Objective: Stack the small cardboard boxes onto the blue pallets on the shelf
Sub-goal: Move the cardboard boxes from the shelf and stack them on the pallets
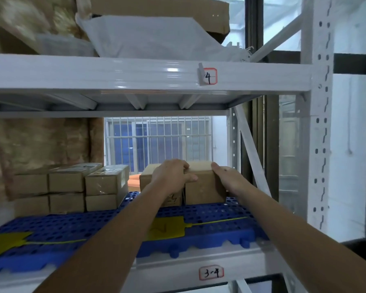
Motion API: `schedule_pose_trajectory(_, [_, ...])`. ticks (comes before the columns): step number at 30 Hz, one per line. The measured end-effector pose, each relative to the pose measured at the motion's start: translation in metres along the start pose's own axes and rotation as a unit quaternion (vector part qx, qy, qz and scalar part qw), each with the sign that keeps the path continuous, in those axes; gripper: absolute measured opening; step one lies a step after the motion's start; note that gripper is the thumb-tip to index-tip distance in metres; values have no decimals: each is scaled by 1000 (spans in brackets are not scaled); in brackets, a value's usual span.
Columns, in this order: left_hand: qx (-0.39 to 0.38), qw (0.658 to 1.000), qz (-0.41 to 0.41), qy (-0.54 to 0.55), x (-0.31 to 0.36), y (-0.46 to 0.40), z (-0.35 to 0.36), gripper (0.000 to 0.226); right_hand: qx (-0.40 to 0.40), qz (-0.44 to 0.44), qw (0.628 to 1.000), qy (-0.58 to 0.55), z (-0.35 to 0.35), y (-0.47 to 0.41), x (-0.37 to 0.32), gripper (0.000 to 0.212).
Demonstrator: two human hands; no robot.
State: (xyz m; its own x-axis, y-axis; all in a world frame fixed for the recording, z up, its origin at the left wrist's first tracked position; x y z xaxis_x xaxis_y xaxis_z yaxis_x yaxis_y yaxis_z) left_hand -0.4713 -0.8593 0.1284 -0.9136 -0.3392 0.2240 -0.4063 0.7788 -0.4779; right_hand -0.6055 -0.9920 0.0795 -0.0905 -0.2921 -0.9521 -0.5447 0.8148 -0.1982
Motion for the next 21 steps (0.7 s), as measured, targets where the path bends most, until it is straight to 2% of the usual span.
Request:
schedule_pose_trajectory(4, [6,999,5,35,0,1,-2,62,-13,-3,1000,18,-3,2,-2,66])
schedule_pose_trajectory(7, [12,998,27,58,2,6,-11,60,-14,-10,997,73,-7,4,-6,79])
schedule_pose_trajectory(10, [46,996,35,70,0,13,-33,55,56,-88,983,150,-23,12,-35,80])
schedule_pose_trajectory(13, [42,998,31,25,-9,29,-57,61,74,-202,955,204,-21,31,-77,71])
schedule_pose_trajectory(16, [31,998,7,-47,-37,60,-82,77,30,-296,899,321,11,51,-108,70])
schedule_pose_trajectory(21, [30,986,-82,-140,-112,132,-116,83,-111,-362,841,386,117,97,-131,74])
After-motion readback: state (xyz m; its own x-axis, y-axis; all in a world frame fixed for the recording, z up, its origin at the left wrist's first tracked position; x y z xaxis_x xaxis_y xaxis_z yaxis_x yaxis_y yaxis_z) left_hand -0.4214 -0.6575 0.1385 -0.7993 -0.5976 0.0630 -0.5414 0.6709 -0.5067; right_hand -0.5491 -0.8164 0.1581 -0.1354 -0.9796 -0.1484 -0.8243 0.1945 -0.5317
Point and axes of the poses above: each hand's wrist, its own y-axis away from the middle knuckle, its own z-axis out of the palm, x = y × z, the point moved 8 cm from there along -y, towards the middle knuckle, and after that the axes turned 2 degrees about -y, right-handed, at the moved point
